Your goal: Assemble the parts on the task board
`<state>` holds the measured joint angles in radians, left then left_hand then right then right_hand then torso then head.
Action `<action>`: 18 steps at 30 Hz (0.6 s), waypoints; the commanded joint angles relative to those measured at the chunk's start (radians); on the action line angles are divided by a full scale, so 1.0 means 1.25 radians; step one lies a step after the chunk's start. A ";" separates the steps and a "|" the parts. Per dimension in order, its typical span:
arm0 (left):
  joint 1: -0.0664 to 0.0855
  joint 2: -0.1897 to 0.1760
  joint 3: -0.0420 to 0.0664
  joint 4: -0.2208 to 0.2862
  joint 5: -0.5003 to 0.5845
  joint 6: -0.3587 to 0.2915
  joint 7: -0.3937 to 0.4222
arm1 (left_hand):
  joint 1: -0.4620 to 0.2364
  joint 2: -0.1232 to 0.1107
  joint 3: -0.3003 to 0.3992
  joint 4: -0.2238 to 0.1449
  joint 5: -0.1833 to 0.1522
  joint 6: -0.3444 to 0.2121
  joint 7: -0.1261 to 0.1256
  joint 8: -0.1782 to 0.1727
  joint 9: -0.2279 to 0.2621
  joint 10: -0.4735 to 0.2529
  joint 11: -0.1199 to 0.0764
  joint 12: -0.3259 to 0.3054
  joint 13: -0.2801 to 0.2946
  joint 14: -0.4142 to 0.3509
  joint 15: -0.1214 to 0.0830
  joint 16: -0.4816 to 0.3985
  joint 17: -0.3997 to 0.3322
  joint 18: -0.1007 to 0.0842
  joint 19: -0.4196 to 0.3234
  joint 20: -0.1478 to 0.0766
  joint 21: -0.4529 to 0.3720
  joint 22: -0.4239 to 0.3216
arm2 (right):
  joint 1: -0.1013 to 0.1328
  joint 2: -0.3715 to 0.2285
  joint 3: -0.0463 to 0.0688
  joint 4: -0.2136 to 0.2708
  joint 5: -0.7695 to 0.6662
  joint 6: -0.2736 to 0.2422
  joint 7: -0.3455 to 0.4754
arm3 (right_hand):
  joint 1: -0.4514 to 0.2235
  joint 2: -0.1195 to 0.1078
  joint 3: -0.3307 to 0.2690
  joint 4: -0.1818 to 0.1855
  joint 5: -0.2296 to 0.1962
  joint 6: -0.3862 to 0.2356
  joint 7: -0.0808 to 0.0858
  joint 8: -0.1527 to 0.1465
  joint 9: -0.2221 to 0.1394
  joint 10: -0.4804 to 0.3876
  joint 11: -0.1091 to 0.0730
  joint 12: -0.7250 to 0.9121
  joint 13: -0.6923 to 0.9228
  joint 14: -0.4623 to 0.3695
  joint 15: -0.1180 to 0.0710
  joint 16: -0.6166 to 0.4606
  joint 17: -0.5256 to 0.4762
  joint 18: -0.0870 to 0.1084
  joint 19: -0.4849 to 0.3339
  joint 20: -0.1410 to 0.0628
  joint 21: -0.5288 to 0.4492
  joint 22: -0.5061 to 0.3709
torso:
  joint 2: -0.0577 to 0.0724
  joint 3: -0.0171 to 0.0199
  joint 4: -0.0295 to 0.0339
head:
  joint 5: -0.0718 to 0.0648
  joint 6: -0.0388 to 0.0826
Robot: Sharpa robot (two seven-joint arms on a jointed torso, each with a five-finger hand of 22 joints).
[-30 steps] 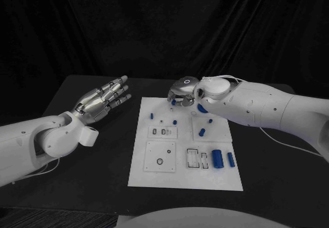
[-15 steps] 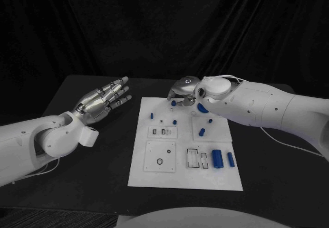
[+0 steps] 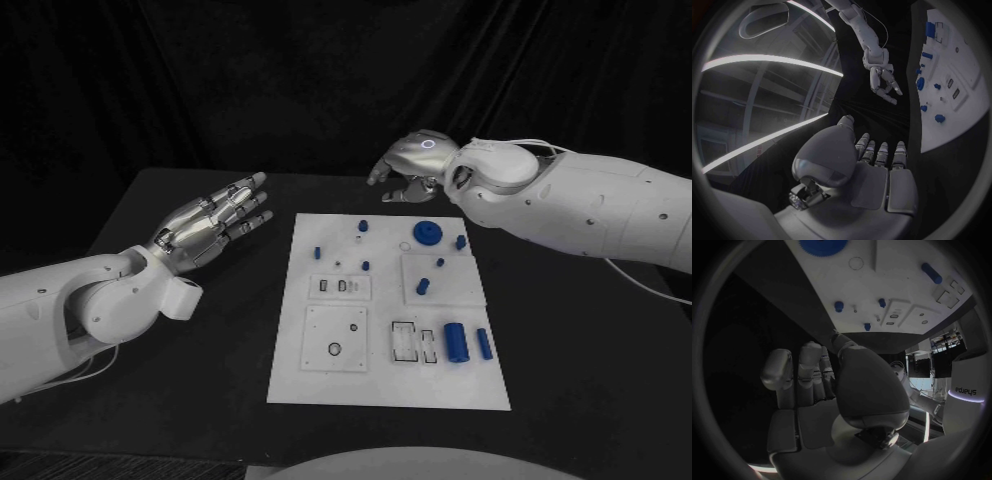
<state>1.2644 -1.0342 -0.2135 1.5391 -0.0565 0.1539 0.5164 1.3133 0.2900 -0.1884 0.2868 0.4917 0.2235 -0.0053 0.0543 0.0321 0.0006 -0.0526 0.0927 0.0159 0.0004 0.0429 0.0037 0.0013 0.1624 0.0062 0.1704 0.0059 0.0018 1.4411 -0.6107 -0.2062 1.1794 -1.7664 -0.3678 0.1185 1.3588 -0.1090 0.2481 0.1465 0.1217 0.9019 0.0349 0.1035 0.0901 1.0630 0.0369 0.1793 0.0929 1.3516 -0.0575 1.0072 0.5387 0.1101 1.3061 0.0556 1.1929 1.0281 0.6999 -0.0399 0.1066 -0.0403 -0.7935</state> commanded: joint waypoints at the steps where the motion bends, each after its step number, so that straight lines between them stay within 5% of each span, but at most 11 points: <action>1: 0.001 0.001 0.001 0.002 0.000 0.004 0.008 | 0.010 -0.001 0.006 0.000 0.005 0.007 0.000 0.003 0.001 0.002 0.006 0.003 0.001 0.000 0.006 -0.003 -0.001 0.014 -0.002 0.004 -0.002 0.001 | 0.010 -0.036 -0.001 0.031 0.013 -0.031 -0.023 | -0.007 -0.004 -0.015 0.004 -0.011 0.009 0.005 0.002 0.002 0.052 -0.010 0.053 0.026 -0.035 -0.004 -0.066 -0.079 0.023 -0.039 -0.005 -0.062 -0.066 | -0.001 -0.0001 -0.0004 | -0.004 0.019; 3: 0.001 0.001 0.001 0.003 0.000 0.005 0.009 | 0.012 -0.001 0.007 0.000 0.007 0.007 0.001 0.003 0.001 0.002 0.006 0.004 0.001 0.000 0.006 -0.003 -0.001 0.014 -0.002 0.004 -0.002 0.001 | 0.012 -0.056 -0.001 0.041 0.015 -0.013 -0.032 | -0.006 -0.008 -0.038 -0.001 -0.018 0.020 0.005 0.002 0.005 0.071 -0.021 0.173 0.109 -0.063 -0.007 -0.101 -0.093 0.039 -0.092 -0.008 -0.148 -0.152 | 0.000 0.0002 0.0002 | -0.006 0.026; 4: 0.001 0.001 0.001 0.003 0.000 0.006 0.009 | 0.012 -0.001 0.007 0.000 0.007 0.007 0.001 0.003 0.001 0.002 0.006 0.004 0.001 0.000 0.006 -0.003 -0.001 0.014 -0.002 0.004 -0.002 0.001 | 0.012 -0.066 -0.001 0.046 0.019 -0.006 -0.036 | -0.011 -0.004 -0.061 0.000 -0.023 0.020 0.003 -0.002 0.006 0.024 -0.028 0.338 0.236 -0.056 -0.011 -0.107 -0.095 0.038 -0.085 -0.012 -0.164 -0.158 | 0.000 0.0002 -0.0002 | -0.006 0.030; 5: 0.001 0.001 0.001 0.003 0.000 0.006 0.009 | 0.013 -0.001 0.009 0.000 0.009 0.006 0.001 0.003 0.001 0.002 0.007 0.004 0.001 0.000 0.005 -0.003 -0.001 0.014 -0.001 0.004 -0.001 0.001 | 0.011 -0.072 -0.001 0.048 0.022 -0.001 -0.038 | -0.011 -0.004 -0.061 0.000 -0.023 0.020 0.003 -0.002 0.006 0.024 -0.028 0.338 0.236 -0.056 -0.011 -0.107 -0.095 0.038 -0.085 -0.012 -0.164 -0.158 | -0.001 -0.0001 -0.0006 | -0.006 0.031; 6: 0.001 0.001 0.001 0.003 0.000 0.007 0.009 | 0.014 -0.001 0.009 0.000 0.009 0.006 0.001 0.003 0.001 0.002 0.007 0.005 0.001 0.000 0.005 -0.003 -0.001 0.014 -0.001 0.004 -0.001 0.001 | 0.009 -0.081 -0.001 0.051 0.028 0.007 -0.042 | -0.014 0.009 -0.086 0.010 -0.024 0.024 0.003 -0.006 0.010 0.004 -0.042 0.751 0.621 -0.021 -0.020 -0.046 -0.003 0.023 -0.033 -0.020 -0.122 -0.091 | -0.001 -0.0003 -0.0005 | -0.005 0.032; 7: 0.001 0.001 0.001 0.003 0.000 0.007 0.009 | 0.014 -0.001 0.009 0.000 0.009 0.006 0.001 0.003 0.001 0.002 0.008 0.006 0.001 0.000 0.005 -0.003 -0.001 0.014 -0.001 0.004 -0.001 0.001 | 0.006 -0.090 -0.001 0.054 0.034 0.018 -0.047 | -0.022 0.010 -0.095 0.022 -0.020 0.032 0.005 -0.004 0.017 0.147 -0.049 0.926 0.843 0.033 -0.026 0.094 0.212 0.004 0.015 -0.025 -0.041 0.009 | -0.001 -0.0007 -0.0009 | -0.004 0.032; 8: 0.001 0.001 0.001 0.003 0.000 0.007 0.009 | 0.014 -0.001 0.009 0.000 0.009 0.006 0.001 0.003 0.001 0.002 0.008 0.006 0.001 0.000 0.005 -0.003 -0.001 0.014 -0.001 0.004 -0.001 0.001 | 0.003 -0.096 -0.001 0.056 0.040 0.027 -0.053 | -0.031 0.008 -0.102 0.030 -0.018 0.033 0.005 -0.003 0.019 0.224 -0.055 0.992 0.943 0.068 -0.030 0.178 0.343 -0.011 0.051 -0.029 0.023 0.084 | -0.002 -0.0009 -0.0012 | -0.004 0.031; 10: 0.001 0.000 0.001 0.003 0.000 0.007 0.009 | 0.015 -0.001 0.010 0.000 0.010 0.006 0.002 0.003 0.001 0.002 0.008 0.007 0.001 0.000 0.005 -0.003 -0.001 0.014 -0.001 0.004 -0.001 0.001 | -0.003 -0.107 -0.001 0.058 0.051 0.047 -0.065 | -0.046 0.004 -0.110 0.047 -0.016 0.029 0.004 -0.006 0.022 0.307 -0.061 1.054 1.051 0.099 -0.038 0.263 0.483 -0.024 0.078 -0.034 0.079 0.153 | -0.004 -0.0015 -0.0021 | -0.001 0.029; 12: 0.000 -0.001 0.001 0.003 0.000 0.008 0.009 | 0.015 -0.001 0.010 0.000 0.010 0.006 0.002 0.003 0.001 0.002 0.008 0.007 0.001 0.000 0.005 -0.003 -0.001 0.014 -0.001 0.004 -0.001 0.001 | -0.011 -0.115 -0.001 0.058 0.061 0.068 -0.075 | -0.093 -0.014 -0.120 0.102 -0.006 0.021 -0.003 -0.012 0.024 0.406 -0.068 1.113 1.182 0.144 -0.042 0.379 0.687 -0.033 0.097 -0.042 0.122 0.205 | -0.007 -0.0019 -0.0032 | 0.001 0.025; 17: 0.000 0.000 0.001 0.001 0.000 0.009 0.008 | 0.015 -0.001 0.010 0.000 0.010 0.006 0.002 0.003 0.001 0.003 0.009 0.009 0.002 0.000 0.005 -0.003 -0.001 0.014 -0.001 0.004 -0.001 0.001 | -0.032 -0.126 -0.001 0.050 0.077 0.105 -0.090 | -0.171 -0.040 -0.110 0.119 0.026 0.019 -0.005 -0.013 0.033 0.406 -0.070 1.113 1.182 0.172 -0.046 0.445 0.814 -0.049 0.126 -0.046 0.186 0.286 | -0.013 -0.0030 -0.0044 | 0.002 0.018; 18: 0.000 0.001 0.001 0.001 0.000 0.009 0.008 | 0.015 -0.001 0.010 0.000 0.010 0.006 0.002 0.003 0.001 0.003 0.009 0.009 0.002 0.000 0.005 -0.003 -0.001 0.014 -0.001 0.004 -0.001 0.001 | -0.038 -0.126 -0.001 0.045 0.079 0.116 -0.092 | -0.173 -0.039 -0.102 0.119 0.095 0.018 -0.008 -0.014 0.035 0.406 -0.074 1.113 1.182 0.175 -0.047 0.451 0.826 -0.050 0.127 -0.047 0.191 0.293 | -0.015 -0.0022 -0.0057 | 0.004 0.017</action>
<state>1.2641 -1.0354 -0.2138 1.5388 -0.0568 0.1543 0.5154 1.3220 0.2906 -0.1829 0.2868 0.5006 0.2239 -0.0049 0.0543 0.0319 0.0038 -0.0495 0.0973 0.0170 0.0004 0.0428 0.0037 0.0016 0.1624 0.0061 0.1704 0.0059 0.0018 1.4003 -0.7666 -0.2080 1.2402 -1.7008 -0.2943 0.0555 1.1496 -0.1577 0.1152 0.2945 0.2164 0.9261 0.0289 0.0908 0.1332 1.4634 -0.0496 1.5674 1.3081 1.4661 -0.1116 1.5654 1.3082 0.0538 1.4615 -0.0018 1.4273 1.3081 0.6876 -0.0426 0.1020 -0.0373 -0.7694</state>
